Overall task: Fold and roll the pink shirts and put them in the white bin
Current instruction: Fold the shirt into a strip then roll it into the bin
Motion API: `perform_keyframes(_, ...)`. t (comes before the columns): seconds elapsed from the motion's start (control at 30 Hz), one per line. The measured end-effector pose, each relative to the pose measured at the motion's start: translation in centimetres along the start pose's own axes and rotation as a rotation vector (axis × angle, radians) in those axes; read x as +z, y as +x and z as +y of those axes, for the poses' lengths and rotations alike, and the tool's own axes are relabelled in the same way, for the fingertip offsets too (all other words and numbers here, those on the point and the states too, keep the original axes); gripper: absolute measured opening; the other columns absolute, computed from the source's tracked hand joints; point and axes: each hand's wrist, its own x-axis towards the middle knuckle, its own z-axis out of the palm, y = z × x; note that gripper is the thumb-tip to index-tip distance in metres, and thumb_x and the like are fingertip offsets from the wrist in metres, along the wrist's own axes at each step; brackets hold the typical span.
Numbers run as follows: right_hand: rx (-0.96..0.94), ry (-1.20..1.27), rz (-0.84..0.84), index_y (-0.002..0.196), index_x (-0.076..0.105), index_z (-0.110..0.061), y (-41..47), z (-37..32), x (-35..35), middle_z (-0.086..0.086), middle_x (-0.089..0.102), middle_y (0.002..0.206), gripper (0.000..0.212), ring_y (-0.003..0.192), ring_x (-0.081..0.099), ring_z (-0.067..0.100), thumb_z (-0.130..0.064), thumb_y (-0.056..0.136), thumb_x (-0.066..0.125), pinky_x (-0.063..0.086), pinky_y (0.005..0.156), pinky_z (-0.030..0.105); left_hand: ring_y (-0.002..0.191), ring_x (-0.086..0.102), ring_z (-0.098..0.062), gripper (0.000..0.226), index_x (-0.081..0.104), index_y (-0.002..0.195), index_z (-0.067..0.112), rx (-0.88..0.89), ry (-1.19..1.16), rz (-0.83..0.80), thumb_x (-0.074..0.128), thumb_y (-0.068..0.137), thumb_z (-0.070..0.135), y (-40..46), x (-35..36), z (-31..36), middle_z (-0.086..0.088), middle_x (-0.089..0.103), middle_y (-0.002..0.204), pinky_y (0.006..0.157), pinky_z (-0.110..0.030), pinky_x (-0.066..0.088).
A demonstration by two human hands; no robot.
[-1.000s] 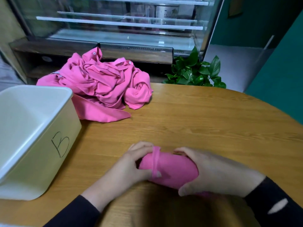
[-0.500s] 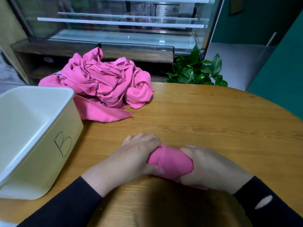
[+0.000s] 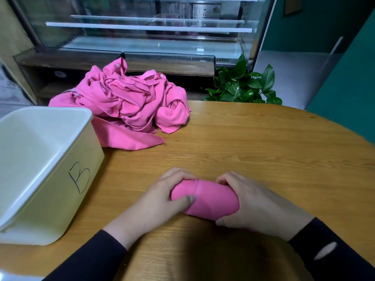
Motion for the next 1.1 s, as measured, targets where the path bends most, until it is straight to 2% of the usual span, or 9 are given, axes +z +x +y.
perform_keyframes(0.07, 0.005, 0.011, 0.0, 0.123, 0.033, -0.054, -0.1, 0.0, 0.0, -0.033, 0.038, 0.114, 0.074, 0.101, 0.046, -0.006, -0.071, 0.065, 0.076, 0.045, 0.082, 0.019, 0.126, 0.051, -0.008, 0.033, 0.063, 0.118, 0.032, 0.012, 0.001, 0.055, 0.058, 0.085, 0.036, 0.1, 0.3, 0.3, 0.019, 0.057, 0.123, 0.109, -0.028, 0.037)
perform_keyframes(0.17, 0.002, 0.017, 0.012, 0.128, 0.036, -0.051, 0.0, 0.1, 0.0, -0.028, 0.043, 0.115, 0.078, 0.1, 0.049, -0.004, -0.071, 0.065, 0.077, 0.047, 0.08, 0.02, 0.13, 0.047, -0.005, 0.035, 0.065, 0.119, 0.033, 0.083, 0.162, 0.075, 0.054, 0.086, 0.031, 0.5, 0.4, 1.1, 0.02, 0.055, 0.129, 0.11, -0.033, 0.036)
perform_keyframes(0.3, 0.017, 0.029, 0.004, 0.126, 0.039, -0.05, 0.1, 0.1, -0.2, -0.028, 0.045, 0.115, 0.075, 0.099, 0.048, -0.006, -0.07, 0.065, 0.078, 0.043, 0.078, 0.016, 0.12, 0.053, -0.001, 0.032, 0.069, 0.114, 0.029, 0.087, 0.251, 0.159, 0.054, 0.086, 0.035, 0.5, 0.3, 0.8, 0.021, 0.063, 0.118, 0.103, -0.04, 0.044)
perform_keyframes(0.47, -0.013, 0.006, 0.058, 0.133, 0.046, -0.051, 0.3, 0.9, 0.4, -0.027, 0.046, 0.111, 0.079, 0.104, 0.046, -0.003, -0.078, 0.063, 0.072, 0.043, 0.089, 0.022, 0.128, 0.047, -0.001, 0.055, 0.056, 0.124, 0.035, 0.065, 0.228, 0.006, 0.076, 0.076, 0.053, 0.0, -0.4, -0.8, 0.024, 0.053, 0.128, 0.108, -0.028, 0.039)
perform_keyframes(0.6, 0.021, 0.123, 0.072, 0.139, 0.033, -0.058, 0.1, 1.0, 0.7, -0.037, 0.037, 0.117, 0.089, 0.105, 0.045, -0.008, -0.075, 0.063, 0.076, 0.043, 0.087, 0.018, 0.128, 0.048, -0.009, 0.063, 0.052, 0.126, 0.038, 0.029, 0.101, -0.045, 0.082, 0.072, 0.051, 0.4, -0.6, -1.5, 0.021, 0.051, 0.128, 0.108, -0.031, 0.04)
perform_keyframes(0.7, 0.064, 0.334, 0.075, 0.12, 0.039, -0.061, -0.5, 1.5, 0.9, -0.038, 0.044, 0.113, 0.075, 0.102, 0.053, -0.003, -0.07, 0.06, 0.083, 0.054, 0.083, 0.024, 0.131, 0.043, -0.001, 0.076, 0.046, 0.131, 0.044, -0.007, 0.086, -0.085, 0.09, 0.068, 0.04, 0.1, -0.8, -2.1, 0.029, 0.045, 0.131, 0.105, -0.013, 0.032)
perform_keyframes(0.77, 0.07, 0.42, 0.095, 0.12, 0.043, -0.058, -0.9, 2.2, 1.2, -0.038, 0.046, 0.109, 0.074, 0.1, 0.056, -0.001, -0.065, 0.06, 0.086, 0.056, 0.08, 0.026, 0.128, 0.042, 0.005, 0.082, 0.042, 0.128, 0.055, -0.047, 0.096, -0.076, 0.092, 0.065, 0.039, -0.2, -0.8, -2.3, 0.034, 0.042, 0.13, 0.1, -0.005, 0.031)
perform_keyframes(0.97, 0.003, 0.212, 0.101, 0.123, 0.03, -0.065, -1.1, 2.0, 1.0, -0.053, 0.027, 0.118, 0.072, 0.11, 0.033, -0.025, -0.061, 0.072, 0.08, 0.04, 0.08, 0.012, 0.123, 0.049, 0.004, 0.081, 0.048, 0.125, 0.054, -0.104, 0.005, 0.065, 0.094, 0.06, 0.04, -0.8, -0.3, -2.5, 0.031, 0.05, 0.127, 0.098, -0.01, 0.037)
perform_keyframes(1.1, -0.01, 0.05, 0.146, 0.134, 0.024, -0.061, -0.8, 1.2, 0.7, -0.046, 0.032, 0.121, 0.081, 0.109, 0.036, -0.02, -0.067, 0.072, 0.075, 0.038, 0.086, 0.012, 0.104, 0.06, -0.007, 0.079, 0.051, 0.119, 0.056, -0.181, -0.165, 0.117, 0.095, 0.061, 0.029, -1.4, -0.9, -2.3, 0.01, 0.06, 0.118, 0.09, -0.02, 0.048)
